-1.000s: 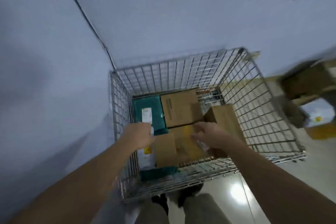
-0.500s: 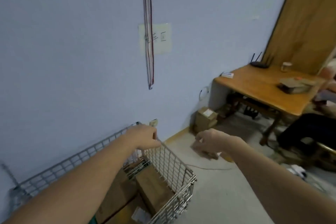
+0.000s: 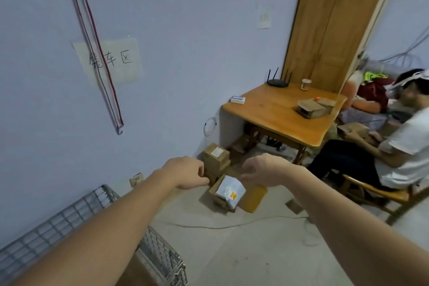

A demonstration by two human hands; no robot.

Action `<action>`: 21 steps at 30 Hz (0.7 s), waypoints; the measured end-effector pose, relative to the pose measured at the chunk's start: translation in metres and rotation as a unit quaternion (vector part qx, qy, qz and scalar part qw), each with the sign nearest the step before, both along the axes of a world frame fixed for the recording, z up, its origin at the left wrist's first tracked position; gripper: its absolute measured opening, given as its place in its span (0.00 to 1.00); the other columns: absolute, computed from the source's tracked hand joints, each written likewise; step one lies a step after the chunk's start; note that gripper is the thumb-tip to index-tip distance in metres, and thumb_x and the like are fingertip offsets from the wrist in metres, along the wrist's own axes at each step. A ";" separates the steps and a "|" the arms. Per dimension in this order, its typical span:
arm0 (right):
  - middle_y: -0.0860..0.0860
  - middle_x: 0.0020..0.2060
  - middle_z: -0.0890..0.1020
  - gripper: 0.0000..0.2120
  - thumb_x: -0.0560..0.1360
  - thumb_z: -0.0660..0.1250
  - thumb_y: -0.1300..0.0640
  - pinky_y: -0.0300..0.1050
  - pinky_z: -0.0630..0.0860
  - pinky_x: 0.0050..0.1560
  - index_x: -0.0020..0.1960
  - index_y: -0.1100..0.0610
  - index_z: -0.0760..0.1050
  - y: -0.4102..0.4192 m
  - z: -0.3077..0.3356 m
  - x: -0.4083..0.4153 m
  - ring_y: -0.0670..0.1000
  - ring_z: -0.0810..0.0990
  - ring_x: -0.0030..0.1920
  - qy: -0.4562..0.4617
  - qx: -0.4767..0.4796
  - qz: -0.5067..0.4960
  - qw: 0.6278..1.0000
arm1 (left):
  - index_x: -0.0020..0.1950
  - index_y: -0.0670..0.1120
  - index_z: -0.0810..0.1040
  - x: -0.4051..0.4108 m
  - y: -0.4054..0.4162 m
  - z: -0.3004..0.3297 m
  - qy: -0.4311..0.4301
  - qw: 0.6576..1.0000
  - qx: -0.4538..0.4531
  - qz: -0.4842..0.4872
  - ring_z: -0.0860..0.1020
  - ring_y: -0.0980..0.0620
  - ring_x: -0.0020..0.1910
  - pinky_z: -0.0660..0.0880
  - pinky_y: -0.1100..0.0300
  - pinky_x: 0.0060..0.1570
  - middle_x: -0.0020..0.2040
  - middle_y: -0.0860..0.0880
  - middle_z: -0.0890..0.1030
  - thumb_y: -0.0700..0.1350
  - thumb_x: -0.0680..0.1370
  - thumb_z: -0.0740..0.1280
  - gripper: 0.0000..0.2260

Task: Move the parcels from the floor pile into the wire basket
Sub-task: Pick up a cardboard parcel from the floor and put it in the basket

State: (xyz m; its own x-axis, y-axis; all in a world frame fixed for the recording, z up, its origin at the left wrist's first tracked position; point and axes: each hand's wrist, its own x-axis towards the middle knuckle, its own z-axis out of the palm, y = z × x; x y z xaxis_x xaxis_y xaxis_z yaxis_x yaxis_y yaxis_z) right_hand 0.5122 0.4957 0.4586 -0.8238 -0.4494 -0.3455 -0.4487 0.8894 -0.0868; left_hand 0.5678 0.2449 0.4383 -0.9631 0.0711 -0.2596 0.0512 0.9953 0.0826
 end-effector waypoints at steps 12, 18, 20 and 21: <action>0.49 0.62 0.82 0.28 0.79 0.61 0.31 0.52 0.79 0.59 0.72 0.45 0.73 0.065 -0.039 -0.212 0.53 0.81 0.59 0.010 -0.027 -0.041 0.999 | 0.51 0.58 0.75 -0.239 0.066 -0.057 -0.022 0.999 0.018 -0.035 0.79 0.51 0.48 0.78 0.52 0.50 0.49 0.53 0.81 0.68 0.80 0.56 0.16; 0.50 0.64 0.81 0.31 0.78 0.60 0.30 0.52 0.78 0.61 0.75 0.46 0.70 0.084 -0.063 -0.336 0.54 0.80 0.61 -0.032 0.013 -0.026 0.999 | 0.51 0.58 0.75 -0.338 0.077 -0.064 -0.039 0.999 -0.002 -0.008 0.79 0.51 0.50 0.75 0.55 0.47 0.52 0.53 0.81 0.67 0.80 0.60 0.14; 0.51 0.65 0.80 0.33 0.79 0.60 0.30 0.53 0.78 0.62 0.77 0.47 0.68 0.085 -0.073 -0.384 0.54 0.80 0.63 -0.044 0.020 -0.007 0.999 | 0.51 0.57 0.75 -0.371 0.078 -0.067 -0.041 0.999 0.004 0.022 0.78 0.51 0.48 0.73 0.55 0.45 0.50 0.53 0.80 0.67 0.80 0.59 0.16; 0.51 0.66 0.80 0.33 0.79 0.60 0.30 0.53 0.77 0.63 0.77 0.47 0.68 0.084 -0.078 -0.407 0.54 0.79 0.63 -0.050 0.024 0.006 0.998 | 0.52 0.56 0.76 -0.385 0.078 -0.069 -0.044 0.998 0.010 0.043 0.78 0.51 0.48 0.72 0.55 0.44 0.49 0.53 0.80 0.67 0.80 0.59 0.17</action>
State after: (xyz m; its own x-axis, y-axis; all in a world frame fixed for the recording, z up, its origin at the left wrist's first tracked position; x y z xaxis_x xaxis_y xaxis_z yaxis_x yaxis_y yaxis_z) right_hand 0.1047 0.5801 0.3810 -0.7789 -0.4399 -0.4469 -0.4506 0.8883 -0.0889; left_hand 0.1824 0.3230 0.3688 -0.9395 -0.0047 -0.3425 -0.0427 0.9937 0.1035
